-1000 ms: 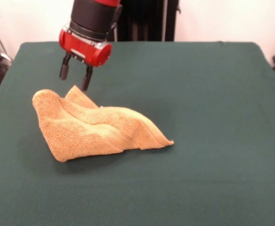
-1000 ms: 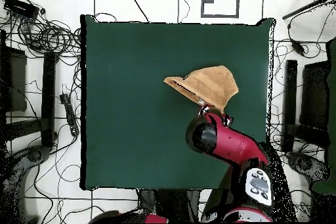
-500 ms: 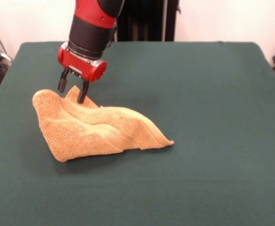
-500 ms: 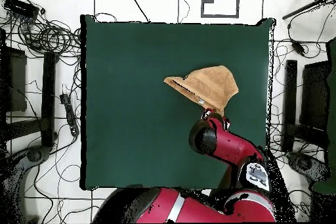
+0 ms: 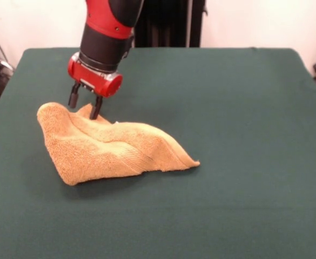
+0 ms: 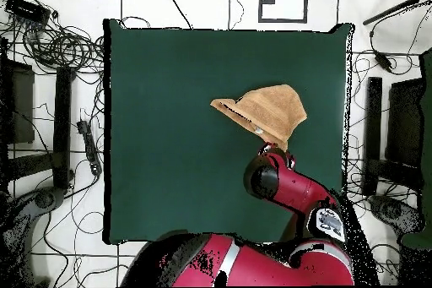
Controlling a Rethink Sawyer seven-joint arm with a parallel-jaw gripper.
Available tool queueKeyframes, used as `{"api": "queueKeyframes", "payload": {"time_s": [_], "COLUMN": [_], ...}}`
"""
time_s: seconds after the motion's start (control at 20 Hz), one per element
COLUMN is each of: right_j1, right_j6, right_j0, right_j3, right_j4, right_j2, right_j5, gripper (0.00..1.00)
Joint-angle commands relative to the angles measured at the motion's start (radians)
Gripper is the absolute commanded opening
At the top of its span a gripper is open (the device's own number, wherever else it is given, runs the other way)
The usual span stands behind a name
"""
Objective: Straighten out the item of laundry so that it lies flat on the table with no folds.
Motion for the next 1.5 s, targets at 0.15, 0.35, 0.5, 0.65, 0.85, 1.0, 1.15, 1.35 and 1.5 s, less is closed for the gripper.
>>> {"api": "queueKeyframes", "payload": {"time_s": [0.15, 0.35, 0.5, 0.65, 0.85, 1.0, 1.15, 1.35, 1.5], "right_j1": [0.004, 0.002, -0.009, -0.02, -0.034, -0.045, -0.051, -0.031, -0.022], "right_j6": [0.221, 0.21, 0.199, 0.184, 0.16, 0.149, 0.146, 0.159, 0.151], "right_j0": [0.061, 0.068, 0.067, 0.064, 0.064, 0.067, 0.068, 0.05, 0.072], "right_j3": [-0.009, -0.017, -0.014, -0.008, -0.008, -0.007, -0.004, -0.019, -0.032], "right_j4": [0.101, 0.111, 0.114, 0.108, 0.095, 0.091, 0.088, 0.088, 0.092], "right_j2": [0.069, 0.067, 0.072, 0.075, 0.073, 0.066, 0.057, 0.061, 0.035], "right_j5": [-0.018, -0.003, 0.03, 0.053, 0.091, 0.12, 0.12, 0.048, 0.059], "gripper": [1.0, 0.0, 0.0, 0.0, 0.0, 0.0, 0.0, 0.0, 0.0]}}
